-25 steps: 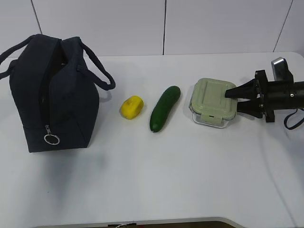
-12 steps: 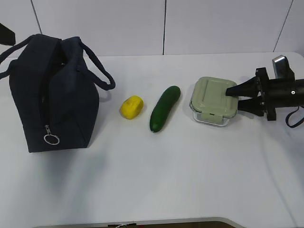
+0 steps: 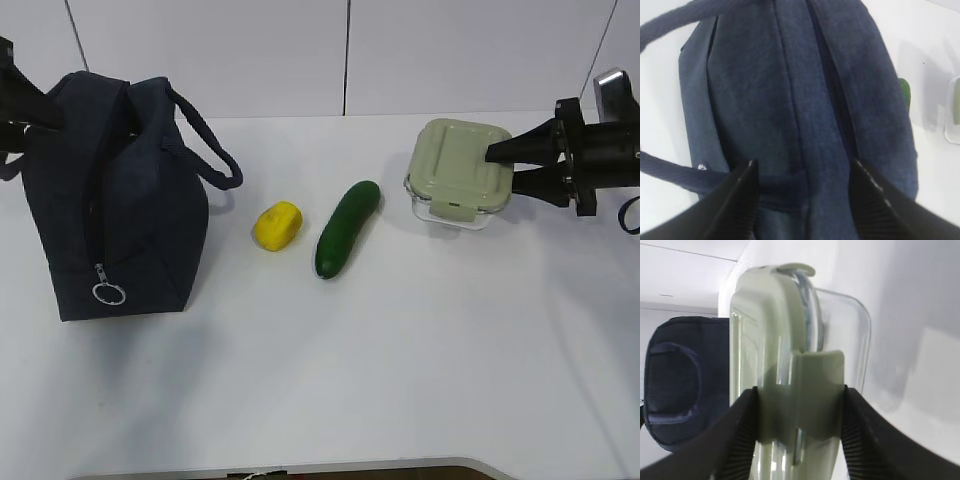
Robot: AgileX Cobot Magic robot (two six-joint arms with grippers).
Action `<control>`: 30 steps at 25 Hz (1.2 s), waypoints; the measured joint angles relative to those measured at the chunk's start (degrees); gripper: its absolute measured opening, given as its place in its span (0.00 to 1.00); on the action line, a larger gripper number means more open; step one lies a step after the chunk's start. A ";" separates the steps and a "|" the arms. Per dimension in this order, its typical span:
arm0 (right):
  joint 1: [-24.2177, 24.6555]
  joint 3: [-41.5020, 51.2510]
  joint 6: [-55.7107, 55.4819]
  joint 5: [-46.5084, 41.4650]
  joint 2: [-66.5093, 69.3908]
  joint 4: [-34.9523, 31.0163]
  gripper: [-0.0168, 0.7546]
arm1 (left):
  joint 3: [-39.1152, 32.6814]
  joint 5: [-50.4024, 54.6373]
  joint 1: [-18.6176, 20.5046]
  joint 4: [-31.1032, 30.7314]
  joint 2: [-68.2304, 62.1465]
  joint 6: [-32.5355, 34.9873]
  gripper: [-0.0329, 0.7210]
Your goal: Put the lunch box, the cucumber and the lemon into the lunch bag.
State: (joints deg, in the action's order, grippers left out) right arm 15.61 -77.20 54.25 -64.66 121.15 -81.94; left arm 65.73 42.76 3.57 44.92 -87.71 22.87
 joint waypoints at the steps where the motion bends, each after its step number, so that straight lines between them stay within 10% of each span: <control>1: 0.00 0.00 -0.26 0.00 -0.60 0.00 0.51 | 0.24 0.00 0.00 0.12 -0.63 0.00 0.60; 8: -0.10 0.00 -1.22 0.00 -3.99 -2.31 0.51 | 0.36 -0.11 0.00 1.83 -3.33 0.00 0.56; 17: -8.55 0.00 -1.40 0.00 -5.15 -7.65 0.51 | 0.44 0.71 -0.04 2.38 -3.93 0.13 0.10; 30: -23.03 -10.70 -3.71 -0.58 -5.25 -9.67 0.51 | 0.44 6.06 -0.04 1.59 1.74 0.44 0.07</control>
State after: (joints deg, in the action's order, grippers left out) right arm -7.43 -87.91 50.54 -65.24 115.90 -91.61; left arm 66.17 48.82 3.53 46.51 -85.98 23.32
